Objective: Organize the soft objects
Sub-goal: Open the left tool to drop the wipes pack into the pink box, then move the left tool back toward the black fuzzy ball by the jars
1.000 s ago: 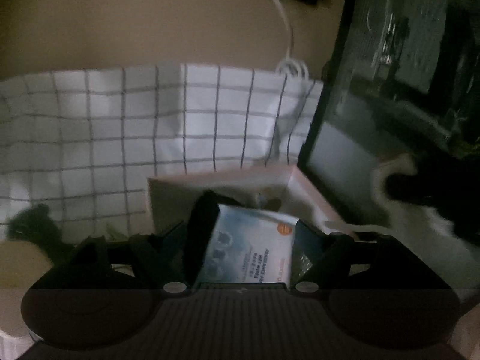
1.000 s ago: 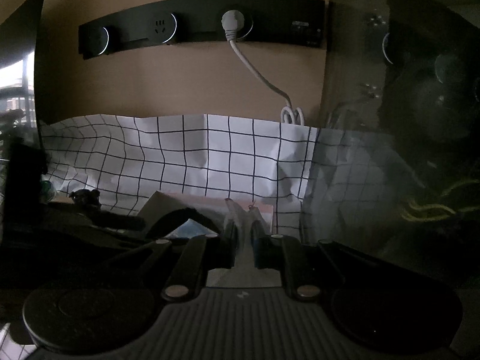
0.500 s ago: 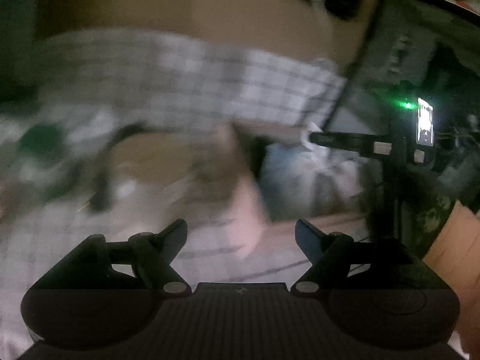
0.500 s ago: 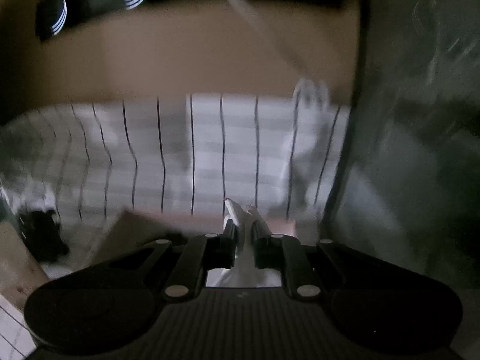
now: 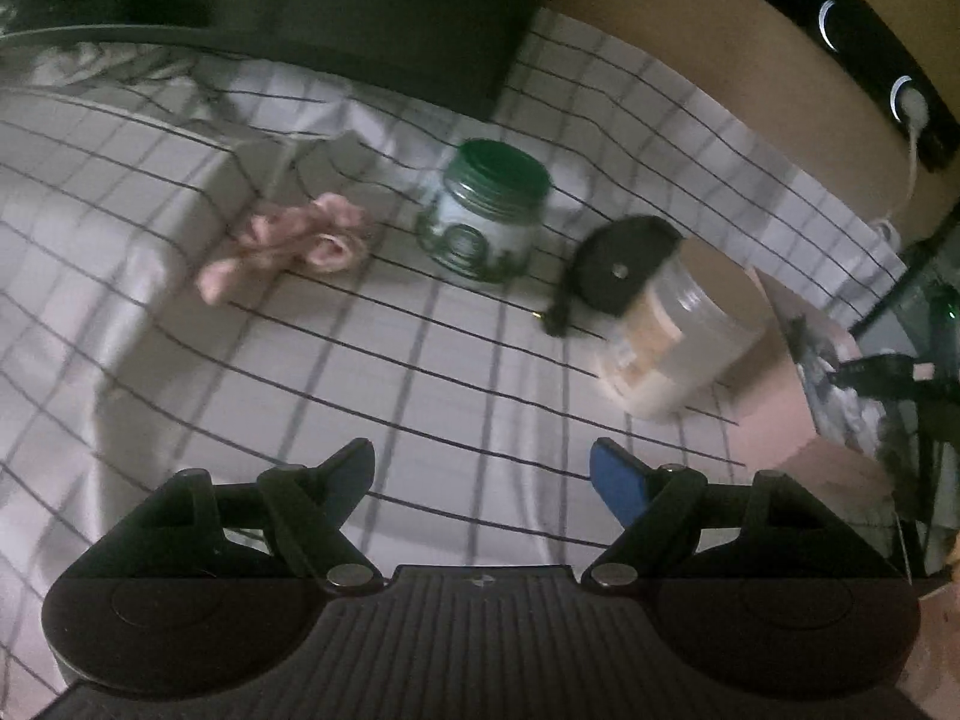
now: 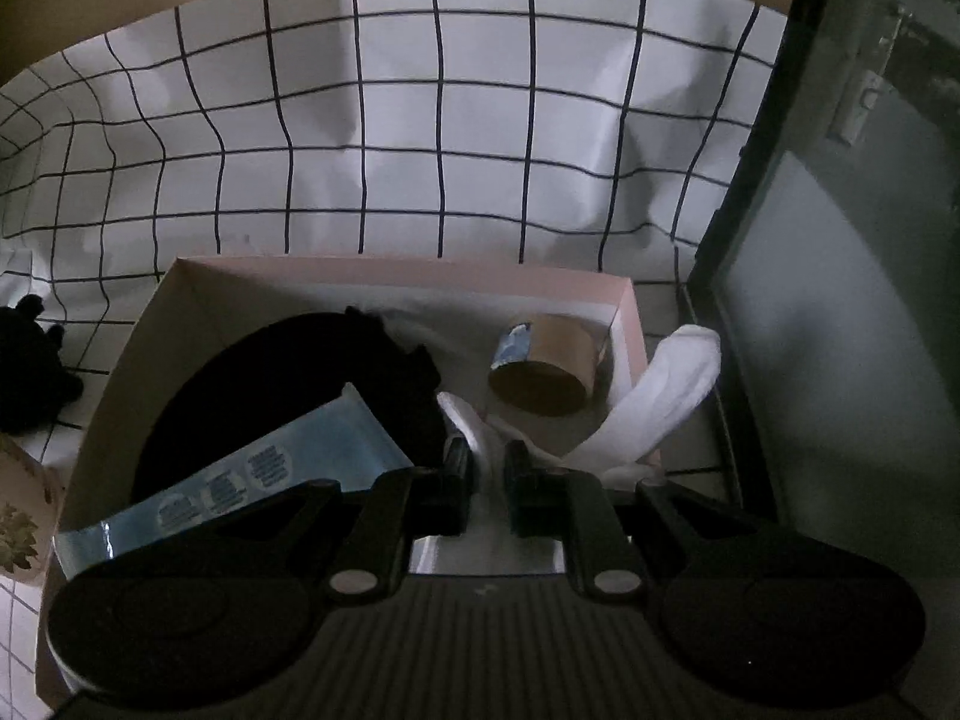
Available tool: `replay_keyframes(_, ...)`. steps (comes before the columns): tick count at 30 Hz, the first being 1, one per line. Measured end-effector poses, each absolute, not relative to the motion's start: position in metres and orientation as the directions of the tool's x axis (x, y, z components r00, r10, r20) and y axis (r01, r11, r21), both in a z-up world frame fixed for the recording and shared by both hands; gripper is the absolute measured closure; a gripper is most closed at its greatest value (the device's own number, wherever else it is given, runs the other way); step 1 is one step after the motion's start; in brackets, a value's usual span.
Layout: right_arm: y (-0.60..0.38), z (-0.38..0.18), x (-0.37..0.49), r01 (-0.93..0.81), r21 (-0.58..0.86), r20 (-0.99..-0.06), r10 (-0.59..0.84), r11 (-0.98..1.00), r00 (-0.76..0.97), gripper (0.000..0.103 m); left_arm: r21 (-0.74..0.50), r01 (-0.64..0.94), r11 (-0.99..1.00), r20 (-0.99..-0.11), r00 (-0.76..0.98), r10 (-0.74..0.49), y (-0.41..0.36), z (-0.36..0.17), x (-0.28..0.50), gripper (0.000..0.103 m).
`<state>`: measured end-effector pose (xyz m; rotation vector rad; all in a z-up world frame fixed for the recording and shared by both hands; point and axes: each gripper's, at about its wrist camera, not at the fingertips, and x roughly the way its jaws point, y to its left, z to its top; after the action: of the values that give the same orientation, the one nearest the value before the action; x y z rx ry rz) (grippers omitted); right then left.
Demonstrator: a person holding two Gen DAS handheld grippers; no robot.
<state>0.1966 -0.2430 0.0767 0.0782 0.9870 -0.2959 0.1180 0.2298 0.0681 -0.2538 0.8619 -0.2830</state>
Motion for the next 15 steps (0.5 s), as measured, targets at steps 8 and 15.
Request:
replay_keyframes(8,-0.237,0.112,0.167,0.302,-0.067,-0.713,-0.257,0.951,0.652,0.047,-0.334,0.153,0.93,-0.699,0.622,-0.353,0.244,0.069,0.124,0.019)
replay_keyframes(15,-0.219,0.142,0.126,0.284,0.024,-0.621,-0.208,0.959,0.756,0.043,-0.34,0.184,0.922,-0.712,0.59,-0.381,0.234,0.063,0.137,0.019)
